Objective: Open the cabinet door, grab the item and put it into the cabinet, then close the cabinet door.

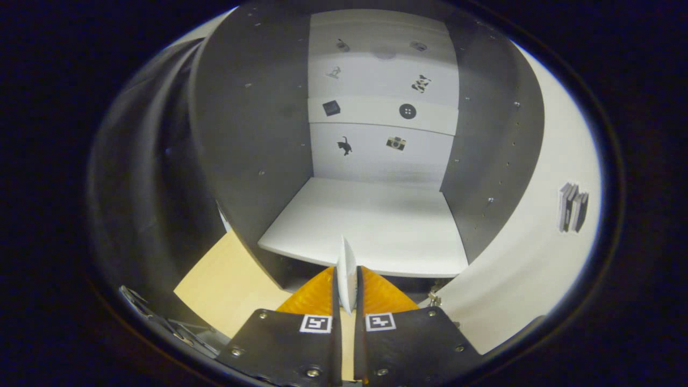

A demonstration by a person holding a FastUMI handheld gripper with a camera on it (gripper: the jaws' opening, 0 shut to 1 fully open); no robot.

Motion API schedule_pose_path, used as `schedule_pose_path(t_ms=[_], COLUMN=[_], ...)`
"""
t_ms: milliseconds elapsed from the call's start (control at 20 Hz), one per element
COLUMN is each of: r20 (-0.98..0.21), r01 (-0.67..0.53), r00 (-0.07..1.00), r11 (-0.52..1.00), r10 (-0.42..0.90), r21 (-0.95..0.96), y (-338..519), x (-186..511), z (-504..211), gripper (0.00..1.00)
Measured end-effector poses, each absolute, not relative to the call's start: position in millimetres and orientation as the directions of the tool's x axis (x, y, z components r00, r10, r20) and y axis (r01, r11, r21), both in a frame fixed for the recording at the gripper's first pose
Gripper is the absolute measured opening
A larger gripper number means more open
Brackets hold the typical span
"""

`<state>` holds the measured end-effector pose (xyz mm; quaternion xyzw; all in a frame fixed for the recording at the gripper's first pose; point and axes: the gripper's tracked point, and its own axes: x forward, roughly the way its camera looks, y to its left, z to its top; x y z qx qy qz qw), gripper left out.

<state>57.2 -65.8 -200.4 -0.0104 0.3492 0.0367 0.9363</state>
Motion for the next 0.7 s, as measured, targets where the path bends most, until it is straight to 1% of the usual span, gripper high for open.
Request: schedule_pose_path(t_ms=[250, 400, 600, 700], r20=[-0.699, -0.747, -0.809, -0.821], r01=[-0.024, -0.031, -0.046, -0.047], r00=[0.714, 0.664, 0.588, 0.568], r11=[0.999, 0.999, 0.999, 0.998], r10=[0.037, 0.012, 0.029, 0.052], r21=[0.028, -0.012, 0.002, 0.03], y=[-82, -90, -88, -84], x=[96, 112, 122, 126], z=[-204, -216, -228, -231], gripper=[0.09, 0.09, 0.09, 0.09])
